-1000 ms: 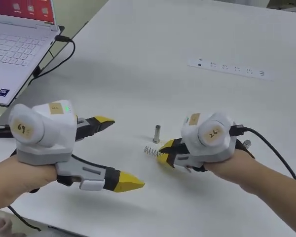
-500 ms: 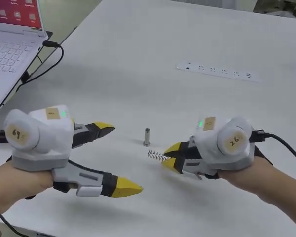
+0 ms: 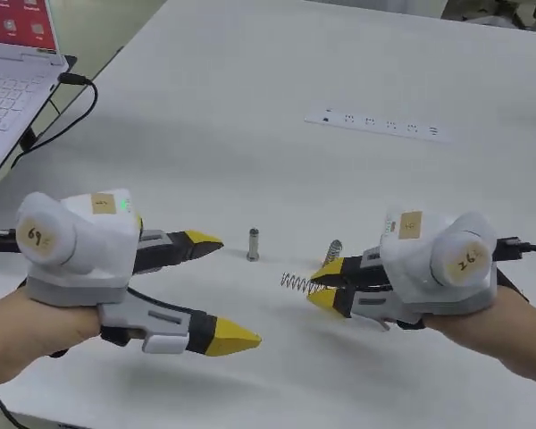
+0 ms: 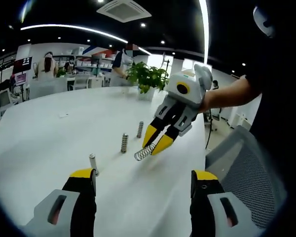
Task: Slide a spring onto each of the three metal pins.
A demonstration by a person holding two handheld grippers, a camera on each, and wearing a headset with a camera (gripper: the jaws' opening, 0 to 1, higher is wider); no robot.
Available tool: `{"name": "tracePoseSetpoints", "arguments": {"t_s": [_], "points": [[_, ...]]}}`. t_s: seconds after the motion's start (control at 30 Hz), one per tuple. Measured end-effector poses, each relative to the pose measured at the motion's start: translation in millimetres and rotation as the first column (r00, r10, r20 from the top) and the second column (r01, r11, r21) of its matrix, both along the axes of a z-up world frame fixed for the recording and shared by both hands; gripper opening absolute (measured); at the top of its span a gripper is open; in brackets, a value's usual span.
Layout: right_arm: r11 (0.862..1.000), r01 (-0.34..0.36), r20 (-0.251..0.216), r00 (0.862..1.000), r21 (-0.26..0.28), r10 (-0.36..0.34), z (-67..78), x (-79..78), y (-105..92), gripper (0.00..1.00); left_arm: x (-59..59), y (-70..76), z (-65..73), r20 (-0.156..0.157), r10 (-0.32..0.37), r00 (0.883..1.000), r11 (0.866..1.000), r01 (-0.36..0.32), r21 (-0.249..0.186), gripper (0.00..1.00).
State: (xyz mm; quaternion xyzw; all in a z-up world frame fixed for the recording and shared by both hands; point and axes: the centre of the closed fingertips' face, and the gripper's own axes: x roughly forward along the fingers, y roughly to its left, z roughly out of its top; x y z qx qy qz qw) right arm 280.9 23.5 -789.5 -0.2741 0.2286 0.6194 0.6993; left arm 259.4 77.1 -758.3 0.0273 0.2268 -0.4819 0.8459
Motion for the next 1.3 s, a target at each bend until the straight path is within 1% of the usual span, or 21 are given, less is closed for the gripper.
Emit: {"name": "tracePoseSetpoints", "arguments": {"t_s": [0.17, 0.23, 0.37, 0.5, 0.53, 0.57, 0.67, 0.77, 0.83, 0.97, 1.13, 1.17, 1.23, 1.3], "points": [[1.0, -0.028, 0.011, 1.0, -0.014, 0.028, 1.2, -3.7, -6.9, 0.08, -0.4, -12.7, 0.2, -0.004, -0.048, 0.999, 0.999, 0.048, -0.006, 0.64], [0.999, -0.038, 0.015, 0.999, -0.021, 0.039, 1.8, -4.7, -8.4, 0.08, -0.4, -17.1, 0.9, -0.008, -0.06, 0.998, 0.998, 0.06, -0.018, 0.59], [0.998, -0.054, 0.02, 0.998, -0.016, 0.055, 5.6, -8.6, -9.6, 0.08, 0.1, -24.9, 0.5, -0.013, -0.084, 0.996, 0.996, 0.084, -0.029, 0.54], [0.997, -0.069, 0.021, 0.997, -0.016, 0.07, 6.2, -12.1, -9.5, 0.08, 2.9, -29.4, -2.4, -0.024, -0.097, 0.995, 0.995, 0.096, -0.04, 0.47], [0.997, -0.073, 0.026, 0.997, -0.018, 0.074, 6.1, -12.5, -9.6, 0.08, 3.3, -29.8, -2.6, -0.025, -0.097, 0.995, 0.995, 0.096, -0.042, 0.43], [0.997, -0.079, 0.028, 0.996, -0.019, 0.079, 6.3, -13.2, -9.7, 0.08, 4.6, -31.0, -2.8, -0.031, -0.095, 0.995, 0.994, 0.094, -0.05, 0.41], [0.996, -0.084, 0.027, 0.996, -0.01, 0.084, 7.6, -14.4, -9.2, 0.08, 6.2, -35.5, -1.6, -0.035, -0.101, 0.994, 0.993, 0.098, -0.071, 0.35], [0.996, -0.086, 0.028, 0.996, -0.002, 0.086, 8.5, -14.0, -8.9, 0.08, 7.5, -41.5, -1.6, -0.039, -0.106, 0.994, 0.991, 0.102, -0.087, 0.33], [0.996, -0.088, 0.022, 0.996, 0.007, 0.088, 9.7, -14.0, -8.7, 0.08, 7.8, -45.6, -4.2, -0.038, -0.118, 0.992, 0.99, 0.115, -0.081, 0.31], [0.995, -0.1, 0.026, 0.995, 0.008, 0.1, 11.1, -14.6, -9.1, 0.08, 8.1, -49.7, -5.4, -0.044, -0.132, 0.99, 0.988, 0.128, -0.086, 0.27], [0.994, -0.111, 0.024, 0.994, 0.017, 0.111, 13.8, -15.9, -9.3, 0.08, 9.7, -54.1, -3.4, -0.039, -0.142, 0.989, 0.986, 0.138, -0.095, 0.25], [0.993, -0.116, 0.025, 0.993, 0.019, 0.116, 14.6, -16.5, -9.3, 0.08, 10.3, -54.7, -3.1, -0.033, -0.143, 0.989, 0.986, 0.14, -0.092, 0.25], [0.992, -0.124, 0.023, 0.992, 0.028, 0.123, 17.1, -18.0, -8.5, 0.08, 11.5, -55.2, -3.0, -0.034, -0.143, 0.989, 0.986, 0.139, -0.092, 0.26], [0.991, -0.128, 0.025, 0.992, 0.032, 0.127, 18.8, -18.3, -8.1, 0.08, 11.2, -56.9, -1.0, -0.032, -0.148, 0.988, 0.984, 0.144, -0.104, 0.24]]}}
